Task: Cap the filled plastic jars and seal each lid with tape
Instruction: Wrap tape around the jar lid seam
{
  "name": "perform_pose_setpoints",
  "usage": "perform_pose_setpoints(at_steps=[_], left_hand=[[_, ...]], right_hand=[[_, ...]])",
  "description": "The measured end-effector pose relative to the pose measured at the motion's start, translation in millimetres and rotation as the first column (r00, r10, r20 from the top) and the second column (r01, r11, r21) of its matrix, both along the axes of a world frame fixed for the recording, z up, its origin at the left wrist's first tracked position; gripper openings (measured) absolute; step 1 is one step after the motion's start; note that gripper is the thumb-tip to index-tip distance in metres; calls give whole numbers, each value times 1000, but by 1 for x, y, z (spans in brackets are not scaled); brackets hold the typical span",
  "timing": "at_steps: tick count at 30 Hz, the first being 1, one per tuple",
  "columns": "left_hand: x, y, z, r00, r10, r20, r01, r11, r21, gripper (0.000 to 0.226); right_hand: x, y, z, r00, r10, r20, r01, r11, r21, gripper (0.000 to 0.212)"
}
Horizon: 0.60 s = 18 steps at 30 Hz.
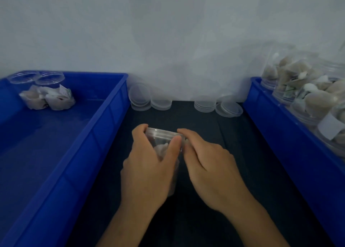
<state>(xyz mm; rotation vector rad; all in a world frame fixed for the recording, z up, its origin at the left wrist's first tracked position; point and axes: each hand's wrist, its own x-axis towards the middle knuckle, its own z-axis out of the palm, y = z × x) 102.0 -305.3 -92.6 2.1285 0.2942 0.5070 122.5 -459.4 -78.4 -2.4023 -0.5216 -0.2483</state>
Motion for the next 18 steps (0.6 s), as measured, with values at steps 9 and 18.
perform_pose_setpoints(at_steps=[9,18], left_hand=[[2,18,-1,980,-168,103,191,936,-294,66],[3,21,-6,952,-276,133,306,833,-461,44]], right_hand=[[15,-22,-4,997,26,-75,-20,996,83,34],[15,-19,-9,990,91,-104,-84,994,66,28]])
